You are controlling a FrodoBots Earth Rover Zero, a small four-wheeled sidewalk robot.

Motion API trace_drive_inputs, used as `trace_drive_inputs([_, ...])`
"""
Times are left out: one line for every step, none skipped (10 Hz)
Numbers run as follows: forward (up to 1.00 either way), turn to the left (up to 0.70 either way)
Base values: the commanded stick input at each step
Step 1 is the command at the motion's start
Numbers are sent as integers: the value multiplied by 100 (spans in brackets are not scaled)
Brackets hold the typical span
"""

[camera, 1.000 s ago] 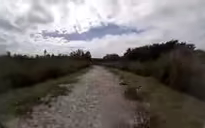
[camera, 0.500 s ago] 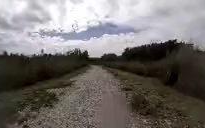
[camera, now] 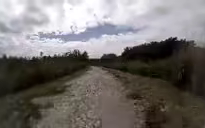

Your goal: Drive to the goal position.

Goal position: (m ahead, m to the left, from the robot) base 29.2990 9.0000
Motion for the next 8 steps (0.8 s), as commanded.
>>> trace_drive_inputs([85, 0])
trace_drive_inputs([85, 0])
trace_drive_inputs([85, 0])
trace_drive_inputs([85, 0])
trace_drive_inputs([85, 0])
trace_drive_inputs([85, 0])
trace_drive_inputs([85, 33])
trace_drive_inputs([85, 34])
